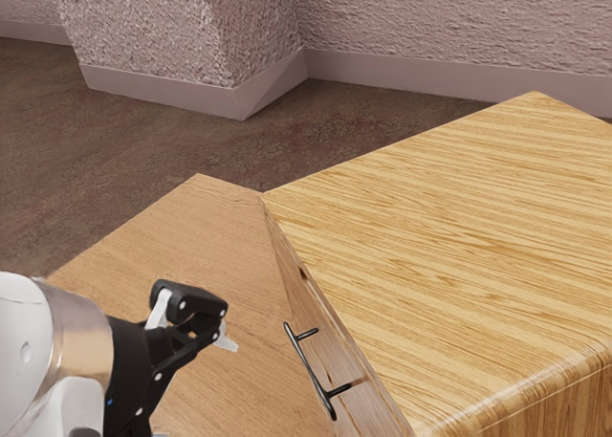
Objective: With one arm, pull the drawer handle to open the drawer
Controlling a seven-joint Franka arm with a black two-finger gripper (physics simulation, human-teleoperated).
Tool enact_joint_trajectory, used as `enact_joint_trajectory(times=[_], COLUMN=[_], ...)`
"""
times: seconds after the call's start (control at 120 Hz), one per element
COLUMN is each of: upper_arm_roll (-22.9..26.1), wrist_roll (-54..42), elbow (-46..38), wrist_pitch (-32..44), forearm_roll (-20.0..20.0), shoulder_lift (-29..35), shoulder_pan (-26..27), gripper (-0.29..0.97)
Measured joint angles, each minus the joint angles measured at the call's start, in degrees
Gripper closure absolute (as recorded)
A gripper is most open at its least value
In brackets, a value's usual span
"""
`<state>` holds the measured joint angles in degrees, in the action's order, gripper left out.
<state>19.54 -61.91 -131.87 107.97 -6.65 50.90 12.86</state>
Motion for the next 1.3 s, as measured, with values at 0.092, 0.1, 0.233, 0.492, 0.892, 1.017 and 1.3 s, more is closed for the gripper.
enact_joint_trajectory(times=[0.092, 0.1, 0.233, 0.492, 0.892, 1.017, 1.3], upper_arm_roll=[0.2, 0.2, 1.1, 1.7, 2.1, 2.0, -0.2], wrist_roll=[-1.0, -1.1, -2.2, -3.9, -5.5, -5.9, -8.0], elbow=[-0.5, -0.5, -0.6, -1.1, -2.1, -3.6, -4.6], wrist_pitch=[0.3, 0.3, 1.2, 3.4, 8.4, 10.3, 12.6], forearm_roll=[0.4, 0.4, 0.9, 1.5, 2.1, 1.8, -4.1], shoulder_lift=[0.0, 0.0, -0.2, -0.7, -2.6, -3.0, -3.1], shoulder_pan=[0.8, 0.8, 1.1, 2.3, 4.2, 4.2, 5.9], gripper=[0.01, 0.01, 0.01, 0.02, 0.01, 0.01, 0.01])
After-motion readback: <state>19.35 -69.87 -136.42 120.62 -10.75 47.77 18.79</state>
